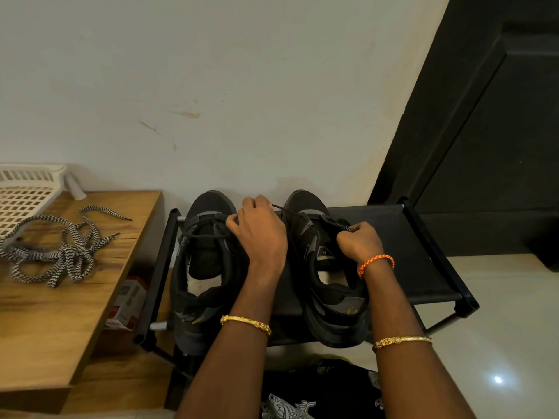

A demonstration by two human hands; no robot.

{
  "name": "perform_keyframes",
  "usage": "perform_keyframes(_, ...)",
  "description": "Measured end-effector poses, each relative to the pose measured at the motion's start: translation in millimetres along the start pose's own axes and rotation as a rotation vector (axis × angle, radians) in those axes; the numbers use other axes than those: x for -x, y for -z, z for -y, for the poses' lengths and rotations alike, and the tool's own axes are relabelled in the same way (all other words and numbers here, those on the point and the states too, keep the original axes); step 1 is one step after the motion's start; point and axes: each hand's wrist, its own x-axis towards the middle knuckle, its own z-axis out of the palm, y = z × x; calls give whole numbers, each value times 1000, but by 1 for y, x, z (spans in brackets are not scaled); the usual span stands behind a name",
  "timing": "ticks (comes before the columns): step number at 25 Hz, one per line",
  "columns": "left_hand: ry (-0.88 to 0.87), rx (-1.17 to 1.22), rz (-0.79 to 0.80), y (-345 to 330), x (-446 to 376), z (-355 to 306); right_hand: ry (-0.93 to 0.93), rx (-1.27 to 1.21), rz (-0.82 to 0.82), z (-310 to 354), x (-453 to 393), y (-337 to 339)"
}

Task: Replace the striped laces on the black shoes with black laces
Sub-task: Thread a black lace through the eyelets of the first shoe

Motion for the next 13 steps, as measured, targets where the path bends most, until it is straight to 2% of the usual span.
perform_keyframes(1, 26, 13, 9, 2, -2, 3, 20, -11, 41, 0, 1, 1)
perform_keyframes(3, 23, 80, 128, 2, -3, 7, 69, -164, 114, 4, -1, 8)
perform_keyframes(6, -75, 143, 323, -4, -2, 9, 184, -426, 36, 10, -14, 23)
perform_keyframes(8, -110, 154, 361, -9, -2, 8, 274, -286, 26, 8, -24, 25)
perform_keyframes(10, -112, 180, 374, -14, -1, 6, 328, -26, 101, 2, -29, 18)
perform_keyframes(13, -98, 197, 348, -17, -1, 5, 314, 151, 113, 2, -34, 17)
